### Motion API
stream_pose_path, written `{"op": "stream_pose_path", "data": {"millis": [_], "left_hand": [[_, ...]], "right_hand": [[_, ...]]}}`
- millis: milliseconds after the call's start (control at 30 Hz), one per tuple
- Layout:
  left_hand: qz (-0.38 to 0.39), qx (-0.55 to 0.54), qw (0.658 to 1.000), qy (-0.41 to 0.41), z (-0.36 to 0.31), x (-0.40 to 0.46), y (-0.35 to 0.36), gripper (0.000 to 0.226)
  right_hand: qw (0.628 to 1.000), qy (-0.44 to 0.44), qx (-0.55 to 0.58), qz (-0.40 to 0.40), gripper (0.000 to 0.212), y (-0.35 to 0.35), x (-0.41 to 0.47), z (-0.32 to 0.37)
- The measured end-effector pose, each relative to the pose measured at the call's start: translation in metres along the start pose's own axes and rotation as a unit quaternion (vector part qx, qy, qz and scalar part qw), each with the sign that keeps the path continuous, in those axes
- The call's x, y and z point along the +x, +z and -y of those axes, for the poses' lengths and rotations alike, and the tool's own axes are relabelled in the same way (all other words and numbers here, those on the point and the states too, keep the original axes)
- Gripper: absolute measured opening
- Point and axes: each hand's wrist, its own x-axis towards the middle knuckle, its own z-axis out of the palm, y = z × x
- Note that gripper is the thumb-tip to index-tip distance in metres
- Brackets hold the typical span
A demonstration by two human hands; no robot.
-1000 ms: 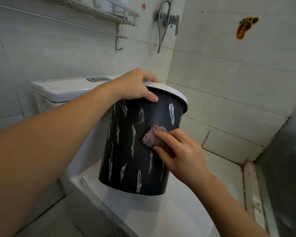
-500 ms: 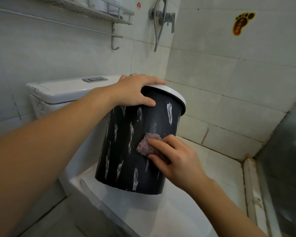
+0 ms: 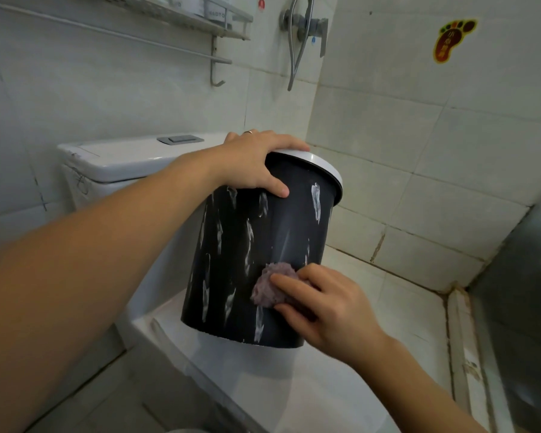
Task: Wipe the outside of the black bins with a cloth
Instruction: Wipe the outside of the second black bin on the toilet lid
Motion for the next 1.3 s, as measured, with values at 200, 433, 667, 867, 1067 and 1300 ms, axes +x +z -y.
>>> {"op": "stream_pose_path", "data": {"millis": [200,433,667,867,1067,1300], "left_hand": [[-0.007,0.006,1.000,0.000,-0.002,0.000,0.000,0.074],[-0.002,-0.005,1.000,-0.005,-0.001,-0.002,-0.001,0.073],[-0.009,0.003,1.000,-0.003,-0.002,-0.003,-0.001,0.074],[-0.002,0.000,1.000,-0.003,-0.001,-0.003,-0.002,0.073],[-0.001,-0.019,1.000,-0.007,0.002,-0.004,-0.003,0.072],[-0.003,-0.005,1.000,-0.007,0.000,-0.003,-0.002,0.074]], "right_hand": [[0.993,0.100,-0.018,-0.066,0.035,-0.006,0.029,-0.010],[0.999,-0.025,0.016,0.033,0.030,0.002,-0.019,0.015],[0.995,0.081,-0.011,-0.048,0.033,-0.005,0.013,0.000],[0.999,0.039,0.009,0.002,0.034,-0.002,-0.007,0.013],[0.998,-0.036,-0.009,0.046,0.027,0.000,-0.020,0.025],[0.999,0.035,-0.032,-0.004,0.028,-0.004,0.010,0.026]]}}
